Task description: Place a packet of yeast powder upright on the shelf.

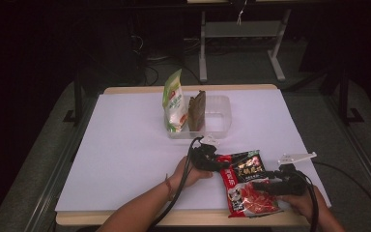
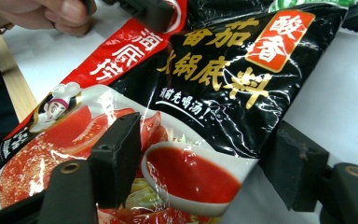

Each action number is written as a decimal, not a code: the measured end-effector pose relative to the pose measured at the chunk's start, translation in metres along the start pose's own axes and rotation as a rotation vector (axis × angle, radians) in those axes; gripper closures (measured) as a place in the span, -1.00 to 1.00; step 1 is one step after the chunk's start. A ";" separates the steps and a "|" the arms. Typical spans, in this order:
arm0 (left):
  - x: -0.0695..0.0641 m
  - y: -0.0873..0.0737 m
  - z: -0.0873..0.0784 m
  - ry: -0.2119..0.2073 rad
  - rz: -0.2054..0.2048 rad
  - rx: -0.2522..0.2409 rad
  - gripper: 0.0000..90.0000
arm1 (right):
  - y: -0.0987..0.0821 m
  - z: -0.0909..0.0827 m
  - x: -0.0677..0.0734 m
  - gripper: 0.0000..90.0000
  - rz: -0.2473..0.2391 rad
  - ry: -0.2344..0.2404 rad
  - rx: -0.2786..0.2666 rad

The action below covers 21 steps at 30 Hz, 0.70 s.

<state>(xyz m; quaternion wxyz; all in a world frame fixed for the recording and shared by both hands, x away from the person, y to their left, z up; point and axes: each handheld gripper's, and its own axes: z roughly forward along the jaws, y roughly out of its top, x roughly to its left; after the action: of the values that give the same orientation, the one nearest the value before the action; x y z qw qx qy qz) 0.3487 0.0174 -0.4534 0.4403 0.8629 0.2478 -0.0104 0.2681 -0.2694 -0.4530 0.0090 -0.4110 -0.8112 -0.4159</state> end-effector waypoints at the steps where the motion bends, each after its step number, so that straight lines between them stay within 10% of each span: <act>1: 0.000 -0.001 -0.001 0.008 0.010 -0.014 0.70 | 0.000 0.000 0.000 -0.31 0.001 0.004 -0.001; 7: 0.001 -0.005 -0.013 0.022 0.086 -0.067 0.89 | 0.001 0.002 0.001 -0.30 -0.004 0.006 -0.007; 21: 0.018 0.002 -0.062 0.113 0.101 -0.179 0.91 | 0.027 0.027 0.022 -0.40 -0.068 0.054 0.064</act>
<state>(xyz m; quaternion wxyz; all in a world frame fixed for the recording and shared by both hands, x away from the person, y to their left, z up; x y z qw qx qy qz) 0.3532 0.0717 -0.4179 0.5008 0.8308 0.2285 0.0824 0.2803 -0.2283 -0.4451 0.0300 -0.3713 -0.8371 -0.4007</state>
